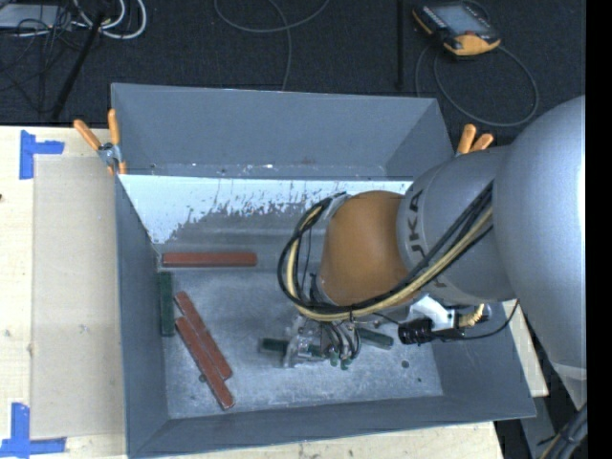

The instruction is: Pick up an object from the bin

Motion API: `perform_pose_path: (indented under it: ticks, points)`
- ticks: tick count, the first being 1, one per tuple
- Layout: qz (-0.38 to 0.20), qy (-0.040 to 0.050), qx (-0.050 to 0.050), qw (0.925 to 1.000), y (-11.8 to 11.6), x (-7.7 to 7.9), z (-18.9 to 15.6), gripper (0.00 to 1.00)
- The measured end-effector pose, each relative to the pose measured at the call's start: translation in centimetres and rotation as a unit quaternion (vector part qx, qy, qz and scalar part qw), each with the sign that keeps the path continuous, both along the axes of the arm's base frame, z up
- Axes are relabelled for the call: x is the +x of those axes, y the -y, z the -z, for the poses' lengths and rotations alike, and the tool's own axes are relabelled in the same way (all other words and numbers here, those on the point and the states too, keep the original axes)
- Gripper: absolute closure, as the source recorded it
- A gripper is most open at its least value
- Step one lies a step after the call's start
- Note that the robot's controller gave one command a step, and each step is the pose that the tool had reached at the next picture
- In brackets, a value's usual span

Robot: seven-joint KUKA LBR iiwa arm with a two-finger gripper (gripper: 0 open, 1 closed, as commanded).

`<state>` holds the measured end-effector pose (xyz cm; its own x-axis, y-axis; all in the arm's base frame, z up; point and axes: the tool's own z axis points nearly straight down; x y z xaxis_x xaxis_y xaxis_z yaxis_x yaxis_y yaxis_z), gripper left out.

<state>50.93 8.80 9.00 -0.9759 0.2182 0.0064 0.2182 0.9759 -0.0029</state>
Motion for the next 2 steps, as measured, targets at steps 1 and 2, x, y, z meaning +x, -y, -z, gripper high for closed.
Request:
perform_pose_path:
  ticks: [1, 2]
  points:
    - [0.0, -0.0001, 0.0, 1.0, 0.0, 0.0, -2.1, 1.0]
    - [0.001, 0.0022, 0.001, 1.0, 0.0, 0.1, -3.8, 1.0]
